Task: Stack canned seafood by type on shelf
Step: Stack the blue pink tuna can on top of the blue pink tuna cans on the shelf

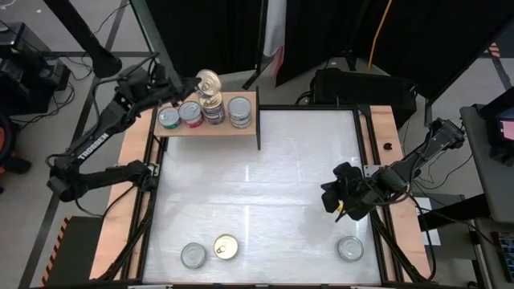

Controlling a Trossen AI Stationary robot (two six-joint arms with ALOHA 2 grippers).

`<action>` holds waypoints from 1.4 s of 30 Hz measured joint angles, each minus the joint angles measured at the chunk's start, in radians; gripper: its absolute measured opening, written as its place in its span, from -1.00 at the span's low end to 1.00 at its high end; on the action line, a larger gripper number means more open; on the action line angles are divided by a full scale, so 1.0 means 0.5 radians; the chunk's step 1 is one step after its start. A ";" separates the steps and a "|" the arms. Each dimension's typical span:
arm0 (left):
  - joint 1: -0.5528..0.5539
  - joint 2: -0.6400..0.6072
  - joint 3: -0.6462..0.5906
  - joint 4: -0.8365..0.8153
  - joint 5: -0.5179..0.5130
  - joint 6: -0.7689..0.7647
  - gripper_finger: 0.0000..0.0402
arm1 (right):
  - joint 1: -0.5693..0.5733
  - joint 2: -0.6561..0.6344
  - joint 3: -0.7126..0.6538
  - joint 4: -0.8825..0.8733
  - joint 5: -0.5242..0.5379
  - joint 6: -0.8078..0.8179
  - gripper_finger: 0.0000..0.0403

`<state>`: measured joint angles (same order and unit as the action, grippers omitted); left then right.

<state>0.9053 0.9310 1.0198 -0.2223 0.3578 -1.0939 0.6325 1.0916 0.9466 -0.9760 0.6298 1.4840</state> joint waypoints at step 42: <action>0.010 0.219 0.111 -0.405 0.059 0.250 0.47 | -0.010 0.000 0.000 0.094 -0.006 -0.007 -1.00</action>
<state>0.9105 1.0405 1.0755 -0.4245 0.3874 -0.9690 0.6273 1.0916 0.9466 -0.9291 0.6270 1.4803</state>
